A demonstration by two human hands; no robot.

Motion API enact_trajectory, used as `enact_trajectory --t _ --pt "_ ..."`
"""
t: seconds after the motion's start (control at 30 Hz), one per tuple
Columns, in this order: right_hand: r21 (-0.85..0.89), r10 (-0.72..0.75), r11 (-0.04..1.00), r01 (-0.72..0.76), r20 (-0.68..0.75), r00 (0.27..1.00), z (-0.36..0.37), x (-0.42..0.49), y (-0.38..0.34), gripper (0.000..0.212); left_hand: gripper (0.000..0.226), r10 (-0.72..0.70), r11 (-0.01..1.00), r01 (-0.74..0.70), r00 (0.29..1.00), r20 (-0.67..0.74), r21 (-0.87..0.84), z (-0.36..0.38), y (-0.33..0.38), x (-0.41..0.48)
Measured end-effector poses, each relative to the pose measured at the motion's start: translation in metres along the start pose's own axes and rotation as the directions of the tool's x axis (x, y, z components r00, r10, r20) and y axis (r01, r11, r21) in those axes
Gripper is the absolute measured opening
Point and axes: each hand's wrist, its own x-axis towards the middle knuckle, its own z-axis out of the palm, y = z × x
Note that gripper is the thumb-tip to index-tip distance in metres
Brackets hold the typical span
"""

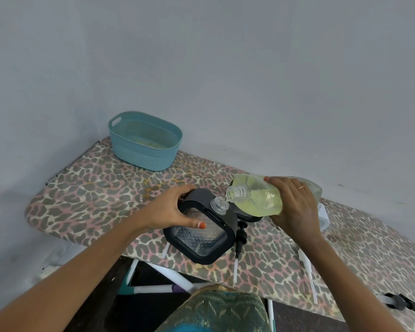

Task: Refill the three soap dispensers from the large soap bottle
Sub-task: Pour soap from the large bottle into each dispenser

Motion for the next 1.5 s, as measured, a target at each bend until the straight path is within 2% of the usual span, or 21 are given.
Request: enact_trajectory --t 0.2,0.33,0.63,0.83,1.5 --pt "0.009 0.013 1.000 -0.013 0.007 1.000 -0.002 0.002 -0.001 0.042 0.083 -0.019 1.000 0.019 1.000 0.001 0.015 0.002 -0.005 0.000" --pt "0.001 0.007 1.000 -0.007 0.004 1.000 -0.002 0.003 0.000 0.044 0.083 -0.022 1.000 0.022 1.000 -0.005 0.006 0.002 -0.005 -0.001" --pt "-0.055 0.010 0.998 -0.008 0.038 0.999 -0.003 0.003 0.003 0.075 0.080 -0.024 0.999 0.024 1.000 -0.009 -0.036 0.004 -0.007 -0.001" --pt "-0.026 0.005 1.000 -0.005 0.031 1.000 -0.003 0.003 0.004 0.071 0.082 -0.002 0.999 0.001 1.000 -0.027 -0.044 0.006 -0.008 0.000" --pt "-0.032 -0.013 0.999 0.013 0.003 1.000 -0.008 0.008 0.006 0.074 0.061 -0.011 0.994 0.005 0.999 -0.050 -0.112 0.011 -0.002 -0.005"
